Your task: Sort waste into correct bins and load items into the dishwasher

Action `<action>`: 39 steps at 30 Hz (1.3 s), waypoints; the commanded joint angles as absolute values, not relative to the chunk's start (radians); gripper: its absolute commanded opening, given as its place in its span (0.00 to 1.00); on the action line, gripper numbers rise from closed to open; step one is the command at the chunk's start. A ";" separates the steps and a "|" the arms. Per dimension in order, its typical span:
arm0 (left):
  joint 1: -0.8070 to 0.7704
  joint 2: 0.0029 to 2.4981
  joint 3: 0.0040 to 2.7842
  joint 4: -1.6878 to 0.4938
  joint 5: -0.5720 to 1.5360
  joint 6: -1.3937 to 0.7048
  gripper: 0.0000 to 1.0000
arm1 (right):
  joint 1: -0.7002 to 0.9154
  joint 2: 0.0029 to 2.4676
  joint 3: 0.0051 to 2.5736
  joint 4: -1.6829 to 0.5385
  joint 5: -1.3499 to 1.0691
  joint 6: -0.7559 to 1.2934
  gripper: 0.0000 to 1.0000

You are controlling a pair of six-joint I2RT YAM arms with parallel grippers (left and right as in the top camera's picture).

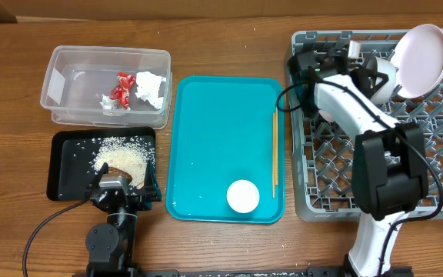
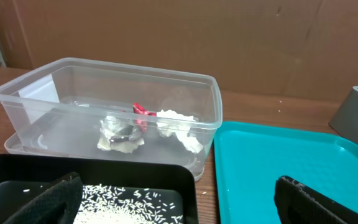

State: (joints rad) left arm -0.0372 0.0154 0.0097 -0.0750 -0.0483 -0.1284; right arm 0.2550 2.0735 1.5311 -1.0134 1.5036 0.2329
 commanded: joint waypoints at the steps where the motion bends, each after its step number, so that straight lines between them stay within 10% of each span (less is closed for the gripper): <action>1: -0.032 0.004 0.006 -0.072 -0.052 -0.138 1.00 | 0.286 2.082 1.518 -1.002 1.502 0.236 0.34; 18: -0.032 0.004 0.006 -0.072 -0.052 -0.138 1.00 | 0.430 1.688 1.535 -1.010 1.115 0.344 0.46; 30: -0.032 0.004 0.006 -0.072 -0.052 -0.138 1.00 | 0.471 1.562 1.515 -1.211 0.064 0.344 0.43; 39: -0.032 0.004 0.006 -0.072 -0.052 -0.138 1.00 | 0.538 1.562 1.441 -1.296 -0.124 0.344 0.42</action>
State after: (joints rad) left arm -0.0372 0.0154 0.0097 -0.0753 -0.0483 -0.1284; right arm 0.4999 1.5681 1.4670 -1.2858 -0.0132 0.3401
